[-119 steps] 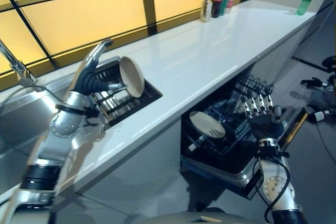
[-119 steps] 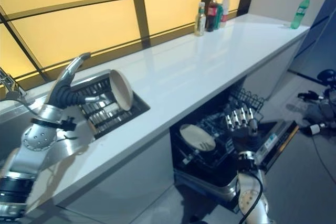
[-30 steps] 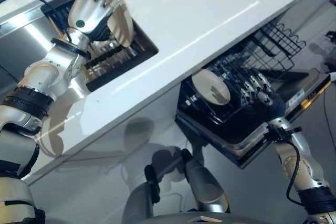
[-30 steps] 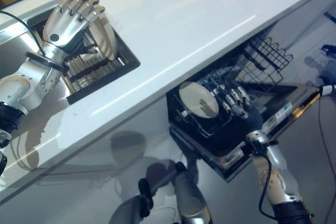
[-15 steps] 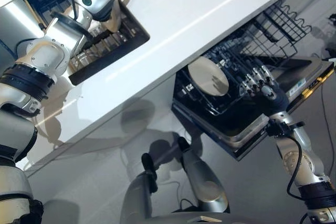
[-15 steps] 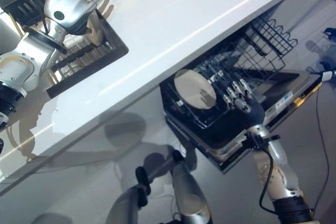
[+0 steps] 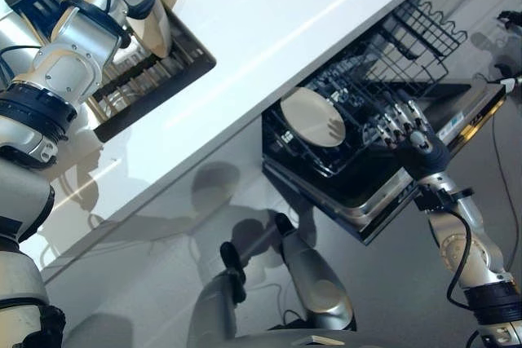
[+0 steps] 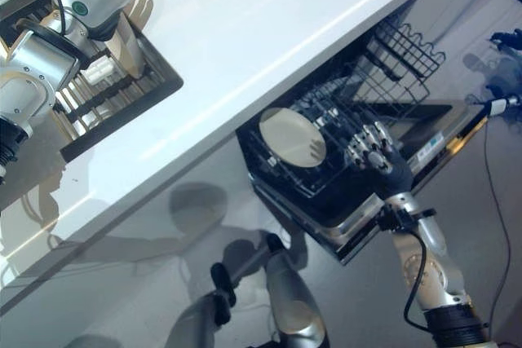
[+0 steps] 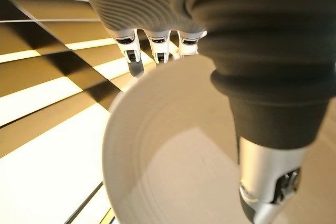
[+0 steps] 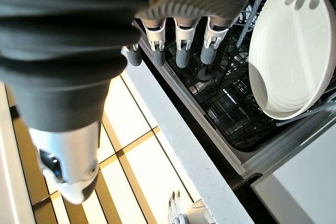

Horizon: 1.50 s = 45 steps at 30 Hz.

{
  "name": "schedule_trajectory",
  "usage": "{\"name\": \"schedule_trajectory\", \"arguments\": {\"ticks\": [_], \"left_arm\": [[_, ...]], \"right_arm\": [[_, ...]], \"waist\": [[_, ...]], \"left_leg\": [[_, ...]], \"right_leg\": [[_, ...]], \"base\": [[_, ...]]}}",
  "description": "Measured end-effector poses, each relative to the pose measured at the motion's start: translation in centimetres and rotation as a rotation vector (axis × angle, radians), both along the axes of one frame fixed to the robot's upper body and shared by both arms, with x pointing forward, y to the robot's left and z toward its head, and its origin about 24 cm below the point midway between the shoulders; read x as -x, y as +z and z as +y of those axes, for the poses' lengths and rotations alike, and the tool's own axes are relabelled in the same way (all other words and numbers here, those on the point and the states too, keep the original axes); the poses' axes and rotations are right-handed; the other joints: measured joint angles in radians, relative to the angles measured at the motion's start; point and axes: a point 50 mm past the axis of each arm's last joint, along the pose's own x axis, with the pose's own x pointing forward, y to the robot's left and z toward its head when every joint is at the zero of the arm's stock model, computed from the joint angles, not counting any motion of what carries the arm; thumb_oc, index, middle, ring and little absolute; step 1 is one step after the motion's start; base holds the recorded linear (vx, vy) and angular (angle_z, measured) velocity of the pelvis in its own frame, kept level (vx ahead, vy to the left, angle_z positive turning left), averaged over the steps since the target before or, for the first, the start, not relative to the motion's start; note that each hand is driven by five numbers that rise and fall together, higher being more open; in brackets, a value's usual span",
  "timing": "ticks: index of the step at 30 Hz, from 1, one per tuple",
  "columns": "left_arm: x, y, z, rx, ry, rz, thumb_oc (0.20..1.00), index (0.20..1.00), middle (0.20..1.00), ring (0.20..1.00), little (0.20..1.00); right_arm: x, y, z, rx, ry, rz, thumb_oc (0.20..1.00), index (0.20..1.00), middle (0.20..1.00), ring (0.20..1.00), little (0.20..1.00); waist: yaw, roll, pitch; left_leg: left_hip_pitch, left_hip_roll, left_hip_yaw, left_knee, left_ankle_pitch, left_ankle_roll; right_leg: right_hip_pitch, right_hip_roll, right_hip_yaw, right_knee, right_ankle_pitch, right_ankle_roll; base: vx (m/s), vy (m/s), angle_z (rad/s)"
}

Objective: Pick up plates and place into dishwasher.

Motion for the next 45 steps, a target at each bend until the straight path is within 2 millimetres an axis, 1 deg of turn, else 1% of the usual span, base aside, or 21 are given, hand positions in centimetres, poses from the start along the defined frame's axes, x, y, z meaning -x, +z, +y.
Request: {"name": "schedule_trajectory", "arguments": {"ticks": [1, 3, 9, 13, 16, 21, 23, 26, 31, 33, 36, 39, 40, 43, 45], "left_arm": [[-0.1, -0.1, 0.0, -0.005, 0.021, 0.008, 0.2, 0.2, 0.2, 0.2, 0.2], [-0.2, -0.1, 0.0, -0.003, 0.05, 0.017, 0.2, 0.2, 0.2, 0.2, 0.2], [-0.4, 0.2, 1.5, 0.018, 0.138, 0.004, 0.2, 0.2, 0.2, 0.2, 0.2], [-0.4, 0.1, 1.6, -0.013, 0.141, 0.001, 0.2, 0.2, 0.2, 0.2, 0.2], [-0.5, 0.0, 2.3, -0.017, 0.163, -0.002, 0.2, 0.2, 0.2, 0.2, 0.2], [-0.4, 0.0, 2.7, -0.018, 0.166, -0.008, 0.2, 0.2, 0.2, 0.2, 0.2], [-0.4, 0.0, 2.9, -0.01, 0.16, -0.004, 0.2, 0.2, 0.2, 0.2, 0.2], [-0.4, -0.1, 3.2, 0.048, 0.132, 0.0, 0.2, 0.2, 0.2, 0.2, 0.2], [0.3, 0.5, 3.9, 0.098, 0.064, -0.028, 0.2, 0.2, 0.2, 0.2, 0.2], [0.8, 1.0, 3.8, 0.109, 0.022, -0.038, 0.2, 0.2, 0.2, 0.2, 0.2], [1.5, 1.8, 2.6, 0.089, -0.06, -0.046, 0.2, 0.2, 0.2, 0.2, 0.2], [1.9, 1.9, 1.0, 0.083, -0.14, -0.031, 0.2, 0.2, 0.2, 0.2, 0.2], [2.0, 2.0, 0.7, 0.1, -0.163, -0.023, 0.2, 0.2, 0.2, 0.2, 0.2], [2.3, 1.8, 0.0, 0.187, -0.236, -0.003, 0.2, 0.2, 0.2, 0.2, 0.2], [2.6, 1.3, 0.3, 0.309, -0.294, -0.009, 0.2, 0.2, 0.2, 0.2, 0.2]], "right_arm": [[0.0, 0.0, 0.0, -0.005, -0.001, 0.002, 1.0, 1.0, 1.0, 1.0, 1.0], [0.0, 0.0, 0.1, -0.005, 0.0, 0.008, 1.0, 1.0, 1.0, 1.0, 1.0], [-0.1, -0.2, 0.4, 0.009, 0.014, 0.023, 1.0, 1.0, 1.0, 1.0, 1.0], [-0.1, -0.1, 0.3, 0.019, 0.014, 0.021, 1.0, 1.0, 1.0, 1.0, 1.0], [-0.1, -0.1, 0.3, 0.019, 0.014, 0.021, 1.0, 1.0, 1.0, 1.0, 1.0], [-0.1, -0.1, 0.3, 0.019, 0.015, 0.021, 1.0, 1.0, 1.0, 1.0, 1.0], [0.0, -0.2, 0.2, 0.02, 0.019, 0.022, 1.0, 1.0, 1.0, 1.0, 1.0], [0.0, -0.2, 0.3, 0.022, 0.026, 0.018, 1.0, 1.0, 1.0, 1.0, 1.0], [0.0, -0.2, 0.3, 0.02, 0.031, 0.016, 1.0, 1.0, 1.0, 1.0, 1.0], [0.1, -0.2, 0.3, 0.019, 0.031, 0.016, 1.0, 1.0, 1.0, 1.0, 1.0], [0.2, -0.6, 0.3, 0.013, 0.032, 0.034, 1.0, 1.0, 1.0, 1.0, 1.0], [0.4, -1.1, 0.4, 0.007, 0.035, 0.063, 1.0, 1.0, 1.0, 1.0, 1.0], [0.5, -1.3, 0.5, -0.001, 0.033, 0.067, 1.0, 1.0, 1.0, 1.0, 1.0], [1.0, -2.3, 0.5, -0.024, 0.015, 0.105, 1.0, 1.0, 1.0, 1.0, 1.0], [1.3, -2.8, 0.3, -0.024, -0.001, 0.13, 1.0, 1.0, 1.0, 1.0, 1.0]], "waist": [[-0.001, 0.0, 0.0], [-0.001, 0.001, 0.0], [-0.001, 0.005, 0.003], [0.0, 0.011, 0.007], [0.001, 0.011, 0.007], [0.001, 0.011, 0.008], [0.004, 0.01, 0.008], [0.003, 0.01, 0.008], [0.007, 0.009, 0.006], [0.01, 0.009, 0.004], [0.022, 0.011, -0.022], [0.036, 0.012, -0.074], [0.036, 0.013, -0.086], [0.042, 0.028, -0.158], [0.048, 0.044, -0.197]], "left_leg": [[-0.002, 0.001, 0.001, 0.001, 0.0, -0.001], [-0.002, 0.002, 0.002, 0.0, 0.0, -0.003], [-0.003, 0.013, 0.011, -0.002, 0.002, -0.01], [-0.003, 0.015, 0.014, -0.002, 0.004, -0.013], [-0.003, 0.017, 0.025, -0.003, 0.005, -0.015], [-0.002, 0.017, 0.026, -0.002, 0.008, -0.013], [0.008, 0.017, 0.026, -0.007, 0.009, -0.011], [0.032, 0.017, 0.027, -0.02, 0.009, -0.011], [0.089, 0.018, 0.03, -0.043, 0.009, -0.011], [0.119, 0.018, 0.031, -0.056, 0.009, -0.011], [0.154, 0.019, 0.038, -0.077, 0.01, -0.011], [0.2, 0.021, 0.052, -0.106, 0.01, -0.01], [0.219, 0.021, 0.053, -0.115, 0.01, -0.01], [0.262, 0.02, 0.052, -0.155, 0.011, -0.009], [0.29, 0.019, 0.055, -0.174, 0.011, -0.008]], "right_leg": [[-0.002, 0.002, 0.0, 0.0, 0.0, -0.001], [-0.003, 0.005, 0.0, -0.001, 0.002, -0.003], [-0.01, 0.016, 0.006, -0.002, 0.006, -0.009], [-0.012, 0.016, 0.006, 0.003, 0.007, -0.011], [-0.015, 0.016, 0.006, 0.003, 0.005, -0.008], [-0.015, 0.016, 0.006, 0.003, 0.008, -0.012], [-0.005, 0.016, 0.006, 0.003, 0.01, -0.014], [0.019, 0.016, 0.006, -0.009, 0.01, -0.014], [0.074, 0.015, 0.006, -0.032, 0.01, -0.013], [0.103, 0.015, 0.006, -0.045, 0.01, -0.013], [0.134, 0.016, 0.009, -0.061, 0.01, -0.014], [0.17, 0.013, 0.008, -0.082, 0.01, -0.014], [0.19, 0.013, 0.008, -0.092, 0.01, -0.014], [0.232, 0.013, 0.005, -0.127, 0.01, -0.014], [0.261, 0.013, 0.005, -0.147, 0.01, -0.013]], "base": [[0.0, 0.0, 0.0], [0.0, -0.006, -0.04], [0.0, 0.003, -0.05], [0.0, 0.0, 0.0], [0.0, 0.0, 0.0], [0.0, 0.0, 0.0], [0.0, 0.0, 0.0], [0.0, 0.0, 0.0], [0.05, 0.026, -0.01], [0.08, 0.031, -0.02], [0.1, 0.035, -0.06], [0.08, 0.025, -0.13], [0.06, 0.019, -0.02], [0.02, 0.005, 0.0], [-0.02, 0.01, 0.0]]}}
